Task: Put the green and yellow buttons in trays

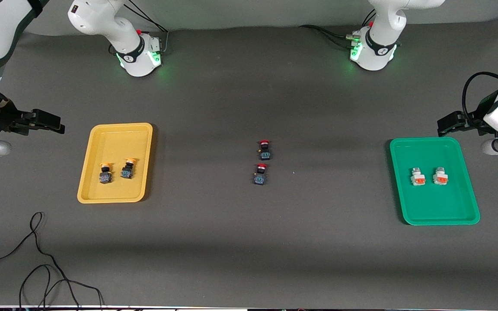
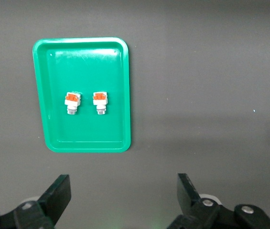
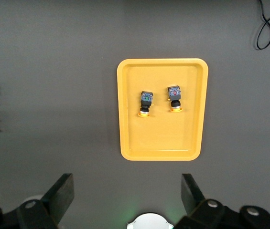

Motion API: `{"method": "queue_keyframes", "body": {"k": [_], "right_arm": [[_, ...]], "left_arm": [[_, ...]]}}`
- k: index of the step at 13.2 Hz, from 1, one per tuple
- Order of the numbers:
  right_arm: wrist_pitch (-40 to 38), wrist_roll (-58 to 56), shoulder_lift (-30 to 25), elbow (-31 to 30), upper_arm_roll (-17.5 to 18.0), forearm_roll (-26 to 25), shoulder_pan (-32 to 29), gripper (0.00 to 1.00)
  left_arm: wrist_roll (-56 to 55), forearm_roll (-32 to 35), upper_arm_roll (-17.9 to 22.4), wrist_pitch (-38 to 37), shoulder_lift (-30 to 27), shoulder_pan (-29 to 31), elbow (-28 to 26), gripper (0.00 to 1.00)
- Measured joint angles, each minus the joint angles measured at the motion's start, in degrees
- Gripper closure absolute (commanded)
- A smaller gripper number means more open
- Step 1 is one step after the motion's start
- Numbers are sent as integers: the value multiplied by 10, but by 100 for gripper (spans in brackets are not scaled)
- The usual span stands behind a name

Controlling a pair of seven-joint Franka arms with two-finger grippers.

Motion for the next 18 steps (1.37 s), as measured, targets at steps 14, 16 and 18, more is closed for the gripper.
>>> {"method": "queue_keyframes", "body": {"k": [14,16,18], "right_arm": [[1,78,-119,31,342,-160,-234,1],[1,107,-158,34,462,-200,-314,1],[2,130,-182,34,563,-226,-388,1]], "left_arm": [[-5,-16,0,-9,-2,-1,0,1],[-5,-16,0,-9,-3,-1,0,1],[-5,-16,1,-12,-6,-1,0,1]]}}
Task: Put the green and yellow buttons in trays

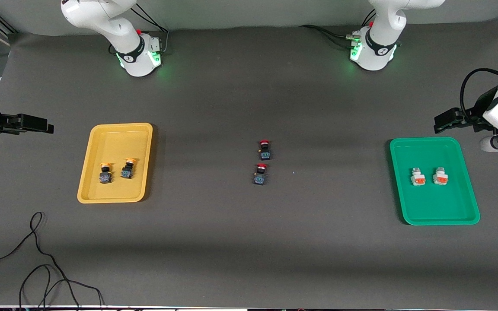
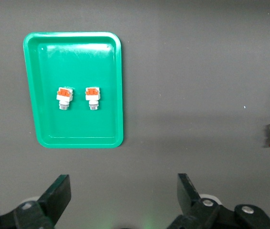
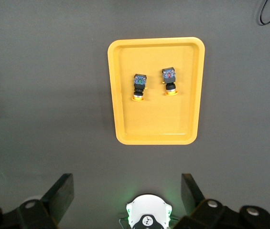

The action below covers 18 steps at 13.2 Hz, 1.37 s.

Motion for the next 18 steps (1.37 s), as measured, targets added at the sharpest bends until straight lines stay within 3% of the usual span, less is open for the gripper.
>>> {"method": "queue_keyframes", "body": {"k": [3,5,8,10,18], "right_arm": [[14,10,-27,-13,145,-44,-110,1],[62,11,-68,-71,216,-73,-158,1],[141,13,-146,-187,238,-88,-156,1],[158,13,-171,-222,242,-99,-156,1],[173,15,-177,-236,271,-108,-167,1]], "left_arm": [[0,0,0,-1,-2,0,0,1],[0,0,0,-1,-2,0,0,1],[0,0,0,-2,-2,0,0,1],[0,0,0,-6,-2,0,0,1],[0,0,1,-11,-9,0,0,1]]}}
